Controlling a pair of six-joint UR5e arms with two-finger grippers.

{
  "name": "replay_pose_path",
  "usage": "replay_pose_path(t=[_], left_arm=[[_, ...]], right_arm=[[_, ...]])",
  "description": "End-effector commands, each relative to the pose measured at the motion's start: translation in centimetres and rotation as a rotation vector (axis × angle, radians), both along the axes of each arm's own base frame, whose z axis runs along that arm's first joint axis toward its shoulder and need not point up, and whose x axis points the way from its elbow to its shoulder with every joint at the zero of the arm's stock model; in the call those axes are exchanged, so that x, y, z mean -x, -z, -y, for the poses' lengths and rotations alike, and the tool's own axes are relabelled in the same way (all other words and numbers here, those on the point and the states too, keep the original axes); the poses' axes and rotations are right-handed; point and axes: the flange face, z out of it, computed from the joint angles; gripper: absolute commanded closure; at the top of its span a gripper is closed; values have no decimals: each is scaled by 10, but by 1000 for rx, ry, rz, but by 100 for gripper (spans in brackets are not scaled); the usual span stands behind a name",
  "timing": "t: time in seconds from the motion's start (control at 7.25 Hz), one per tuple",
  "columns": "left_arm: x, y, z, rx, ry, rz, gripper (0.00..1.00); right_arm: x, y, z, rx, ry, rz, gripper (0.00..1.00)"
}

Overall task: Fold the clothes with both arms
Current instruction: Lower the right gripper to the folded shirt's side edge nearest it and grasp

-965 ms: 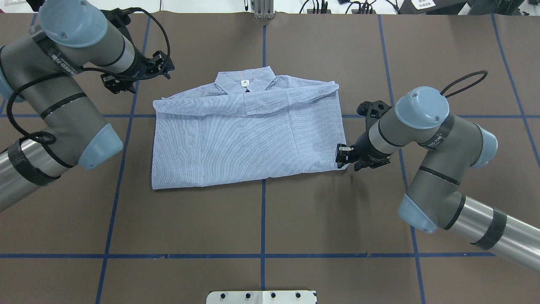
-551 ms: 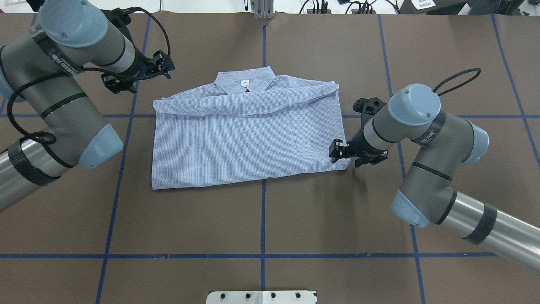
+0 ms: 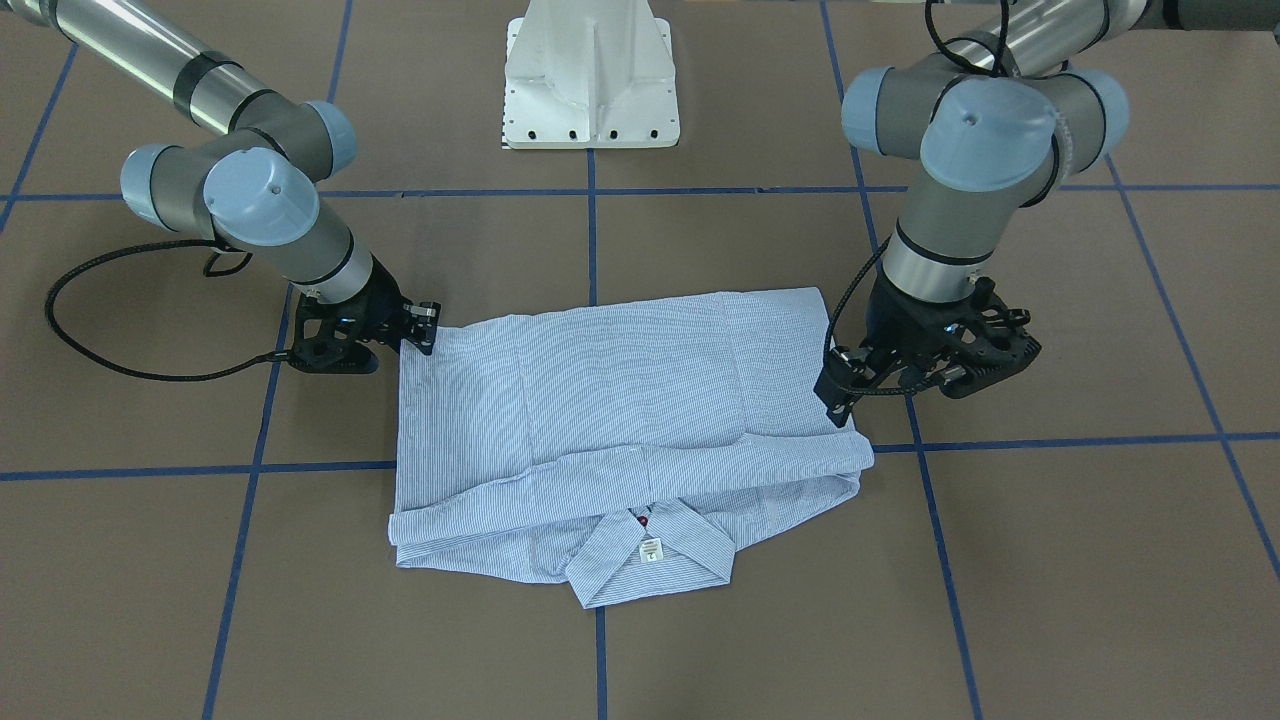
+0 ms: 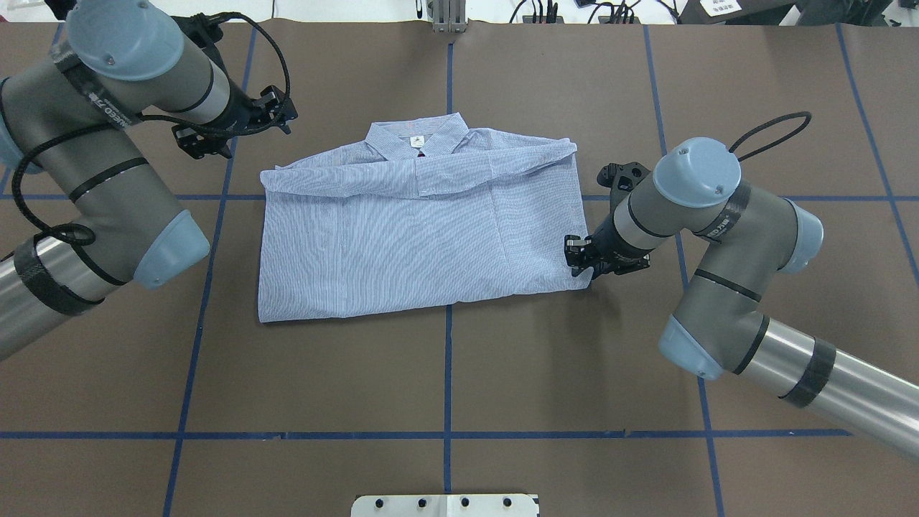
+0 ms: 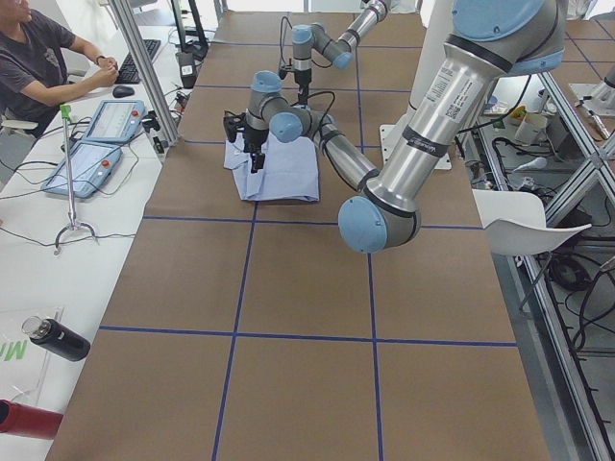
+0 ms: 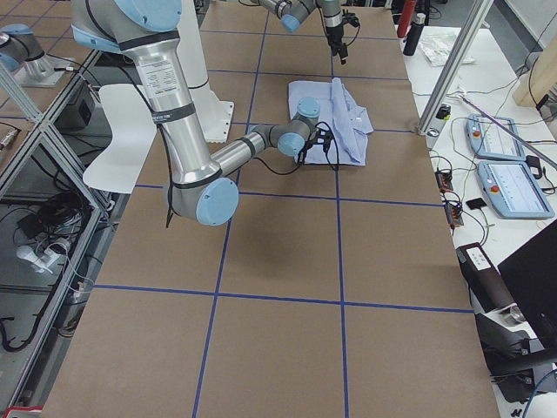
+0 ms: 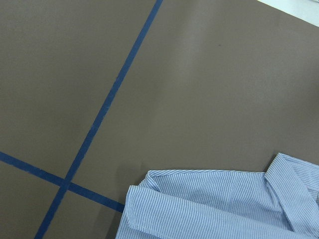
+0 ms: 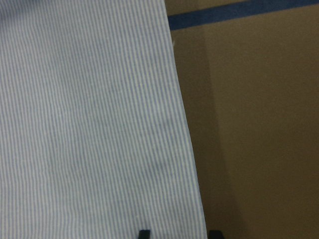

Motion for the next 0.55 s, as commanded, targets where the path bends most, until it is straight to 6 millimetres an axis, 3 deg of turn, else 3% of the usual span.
replay_pose_path(t=[0.0, 0.41], left_arm=[[0, 0, 0, -1, -1, 1, 0], [0, 1, 0, -1, 0, -1, 0]], right_arm=[[-1, 3, -1, 1, 4, 6, 100], [-33, 13, -18, 2, 26, 55, 100]])
